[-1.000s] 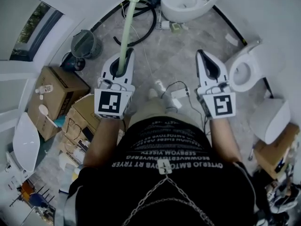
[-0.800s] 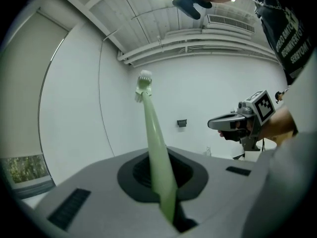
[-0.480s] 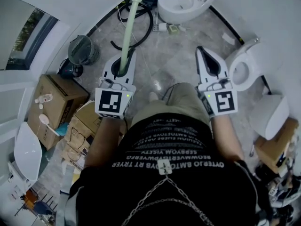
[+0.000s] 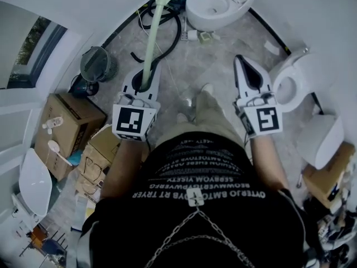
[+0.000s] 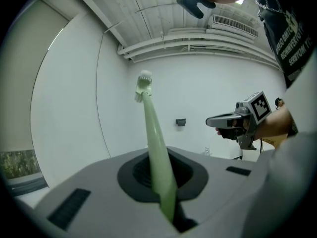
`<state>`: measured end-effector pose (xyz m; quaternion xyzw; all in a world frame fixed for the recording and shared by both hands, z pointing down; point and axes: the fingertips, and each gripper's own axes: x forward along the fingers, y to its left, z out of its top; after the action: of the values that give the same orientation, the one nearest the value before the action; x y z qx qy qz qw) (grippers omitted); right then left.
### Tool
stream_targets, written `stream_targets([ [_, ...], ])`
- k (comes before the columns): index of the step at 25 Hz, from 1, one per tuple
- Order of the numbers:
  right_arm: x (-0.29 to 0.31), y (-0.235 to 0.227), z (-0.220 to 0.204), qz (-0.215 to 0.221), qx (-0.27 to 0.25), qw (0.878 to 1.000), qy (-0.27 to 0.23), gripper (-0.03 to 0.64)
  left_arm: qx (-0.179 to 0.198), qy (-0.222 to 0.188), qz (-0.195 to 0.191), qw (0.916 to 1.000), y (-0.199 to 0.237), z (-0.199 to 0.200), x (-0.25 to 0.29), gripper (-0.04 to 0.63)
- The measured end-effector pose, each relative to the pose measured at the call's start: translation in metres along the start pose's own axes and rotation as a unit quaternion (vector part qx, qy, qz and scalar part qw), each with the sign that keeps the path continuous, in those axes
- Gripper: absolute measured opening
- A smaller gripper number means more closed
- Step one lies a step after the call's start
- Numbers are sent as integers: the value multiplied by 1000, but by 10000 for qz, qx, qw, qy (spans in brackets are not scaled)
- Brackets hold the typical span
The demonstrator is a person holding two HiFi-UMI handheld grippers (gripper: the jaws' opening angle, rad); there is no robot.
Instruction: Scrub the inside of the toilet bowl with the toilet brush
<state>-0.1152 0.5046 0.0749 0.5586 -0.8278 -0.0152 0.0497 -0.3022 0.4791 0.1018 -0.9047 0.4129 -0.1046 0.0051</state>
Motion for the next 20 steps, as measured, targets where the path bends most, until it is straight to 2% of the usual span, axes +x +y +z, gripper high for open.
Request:
stream_targets([
  [4, 19, -21, -4, 99, 7, 9999, 55, 2, -4, 110, 82, 9999, 10, -1, 27, 2],
  [7, 33, -39, -7, 100, 18, 9999, 82, 2, -146, 203, -6, 9997, 12, -3, 47, 1],
  [11, 47, -49, -14, 97, 71, 9998, 142, 2, 27, 144, -88, 9999, 13, 2, 63, 2],
  [20, 59, -64, -20, -25, 95, 9998, 170, 2, 4, 311, -141, 9994, 20, -7, 90, 0],
])
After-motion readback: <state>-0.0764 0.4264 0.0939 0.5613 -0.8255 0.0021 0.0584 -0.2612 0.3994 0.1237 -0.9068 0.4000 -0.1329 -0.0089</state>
